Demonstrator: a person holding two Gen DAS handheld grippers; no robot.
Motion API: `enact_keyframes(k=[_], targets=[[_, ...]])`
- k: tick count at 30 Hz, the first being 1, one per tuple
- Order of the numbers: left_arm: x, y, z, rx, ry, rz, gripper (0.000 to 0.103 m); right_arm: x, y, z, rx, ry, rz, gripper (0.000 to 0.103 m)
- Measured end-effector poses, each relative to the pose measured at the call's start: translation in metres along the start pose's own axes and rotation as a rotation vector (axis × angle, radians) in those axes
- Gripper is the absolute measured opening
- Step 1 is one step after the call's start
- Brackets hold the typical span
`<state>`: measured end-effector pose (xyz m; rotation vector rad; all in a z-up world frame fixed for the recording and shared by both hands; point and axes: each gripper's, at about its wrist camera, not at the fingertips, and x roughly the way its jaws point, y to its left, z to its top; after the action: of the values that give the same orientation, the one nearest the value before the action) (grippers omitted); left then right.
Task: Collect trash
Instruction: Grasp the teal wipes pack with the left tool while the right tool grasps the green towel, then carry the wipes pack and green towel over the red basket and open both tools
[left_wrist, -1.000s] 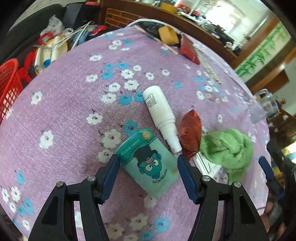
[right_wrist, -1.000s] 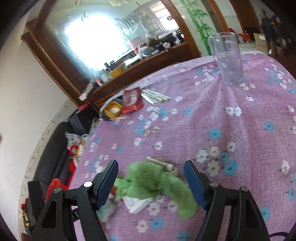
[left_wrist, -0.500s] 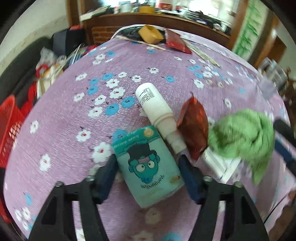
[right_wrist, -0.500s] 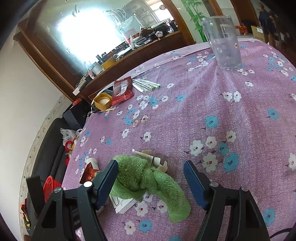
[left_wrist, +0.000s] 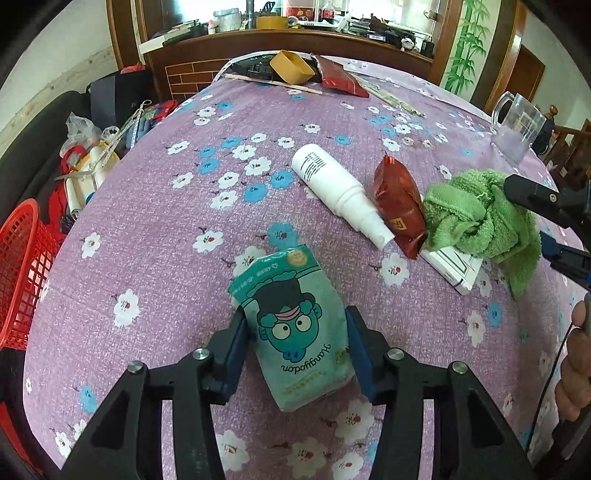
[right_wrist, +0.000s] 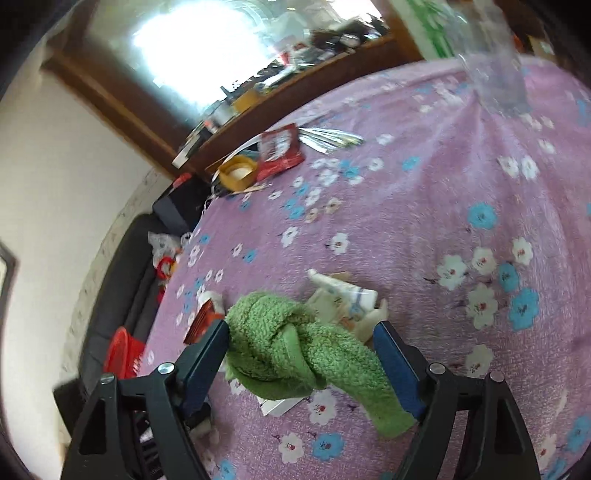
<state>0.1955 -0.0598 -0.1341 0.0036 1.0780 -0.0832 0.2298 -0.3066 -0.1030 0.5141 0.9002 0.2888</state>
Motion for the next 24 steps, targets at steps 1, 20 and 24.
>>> enact_keyframes(k=[1,20,24], targets=[[-0.001,0.0,-0.001,0.004,0.002,-0.004,0.051,-0.001,0.006,-0.002,-0.029,-0.009,-0.018,0.08],[-0.063,0.021,-0.02,0.029,-0.094,-0.153,0.036,-0.035,0.035,-0.008,-0.134,-0.203,-0.064,0.04],[-0.085,0.035,-0.021,0.01,-0.131,-0.178,0.036,-0.052,0.045,-0.008,-0.134,-0.254,-0.057,0.04]])
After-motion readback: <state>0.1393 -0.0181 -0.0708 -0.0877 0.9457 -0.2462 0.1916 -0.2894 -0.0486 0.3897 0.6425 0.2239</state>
